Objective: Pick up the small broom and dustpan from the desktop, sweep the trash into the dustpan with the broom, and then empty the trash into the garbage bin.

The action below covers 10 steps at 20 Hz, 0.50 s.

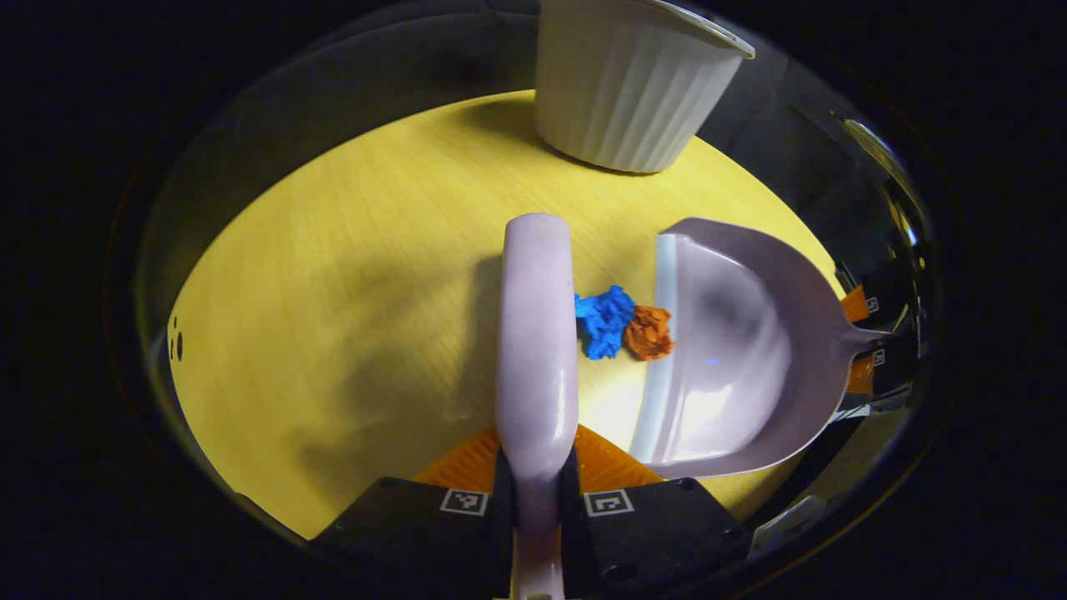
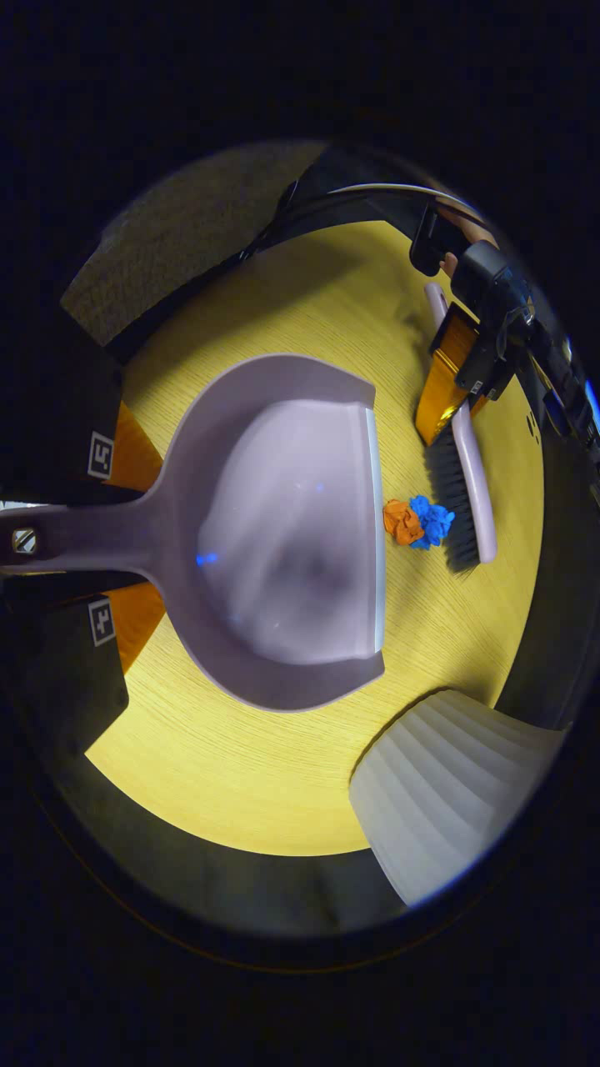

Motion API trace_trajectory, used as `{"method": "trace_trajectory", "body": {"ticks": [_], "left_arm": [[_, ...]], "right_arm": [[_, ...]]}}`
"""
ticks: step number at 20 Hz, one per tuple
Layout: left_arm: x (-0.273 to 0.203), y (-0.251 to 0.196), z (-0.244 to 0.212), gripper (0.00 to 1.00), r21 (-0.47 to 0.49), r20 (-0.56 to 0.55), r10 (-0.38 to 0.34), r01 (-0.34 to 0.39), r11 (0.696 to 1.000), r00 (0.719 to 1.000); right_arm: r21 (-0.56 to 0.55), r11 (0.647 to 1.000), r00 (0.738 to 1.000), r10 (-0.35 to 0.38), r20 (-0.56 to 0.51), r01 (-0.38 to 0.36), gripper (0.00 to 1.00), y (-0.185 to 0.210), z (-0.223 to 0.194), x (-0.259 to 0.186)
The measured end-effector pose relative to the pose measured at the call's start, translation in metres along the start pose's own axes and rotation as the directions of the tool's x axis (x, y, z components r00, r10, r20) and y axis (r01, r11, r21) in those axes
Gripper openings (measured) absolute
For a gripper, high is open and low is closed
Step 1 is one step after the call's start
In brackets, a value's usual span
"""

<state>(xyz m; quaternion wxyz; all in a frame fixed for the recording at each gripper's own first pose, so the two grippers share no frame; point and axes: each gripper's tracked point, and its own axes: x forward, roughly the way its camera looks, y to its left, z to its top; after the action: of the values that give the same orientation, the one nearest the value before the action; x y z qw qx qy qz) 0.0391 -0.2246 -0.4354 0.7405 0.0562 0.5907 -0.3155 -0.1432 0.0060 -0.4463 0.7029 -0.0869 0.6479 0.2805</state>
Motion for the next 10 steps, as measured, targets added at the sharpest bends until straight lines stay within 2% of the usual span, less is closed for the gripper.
{"method": "trace_trajectory", "body": {"ticks": [1, 4, 5, 6, 10], "left_arm": [[-0.001, -0.011, 0.000, 0.29, 0.003, -0.009, -0.036, 0.036, 0.999, 0.999], [-0.008, -0.044, 0.001, 0.25, -0.009, -0.027, -0.139, 0.138, 0.990, 0.990], [-0.008, -0.053, 0.002, 0.28, -0.011, -0.029, -0.154, 0.154, 0.988, 0.988], [-0.010, -0.061, 0.003, 0.28, -0.020, -0.028, -0.164, 0.163, 0.986, 0.986], [-0.031, -0.076, 0.010, 0.28, -0.082, 0.044, -0.184, 0.187, 0.979, 0.982]], "right_arm": [[0.001, 1.000, 1.000, 0.003, 0.000, -0.003, 0.33, 0.001, 0.000, 0.002], [0.001, 1.000, 1.000, 0.003, 0.000, -0.003, 0.33, -0.002, -0.002, 0.009], [0.007, 1.000, 1.000, 0.003, 0.007, -0.003, 0.32, -0.003, -0.002, 0.010], [0.016, 1.000, 1.000, 0.001, 0.024, -0.001, 0.37, -0.003, 0.000, 0.009], [0.109, 0.994, 0.998, -0.016, 0.067, 0.009, 0.37, 0.000, 0.002, 0.011]]}}
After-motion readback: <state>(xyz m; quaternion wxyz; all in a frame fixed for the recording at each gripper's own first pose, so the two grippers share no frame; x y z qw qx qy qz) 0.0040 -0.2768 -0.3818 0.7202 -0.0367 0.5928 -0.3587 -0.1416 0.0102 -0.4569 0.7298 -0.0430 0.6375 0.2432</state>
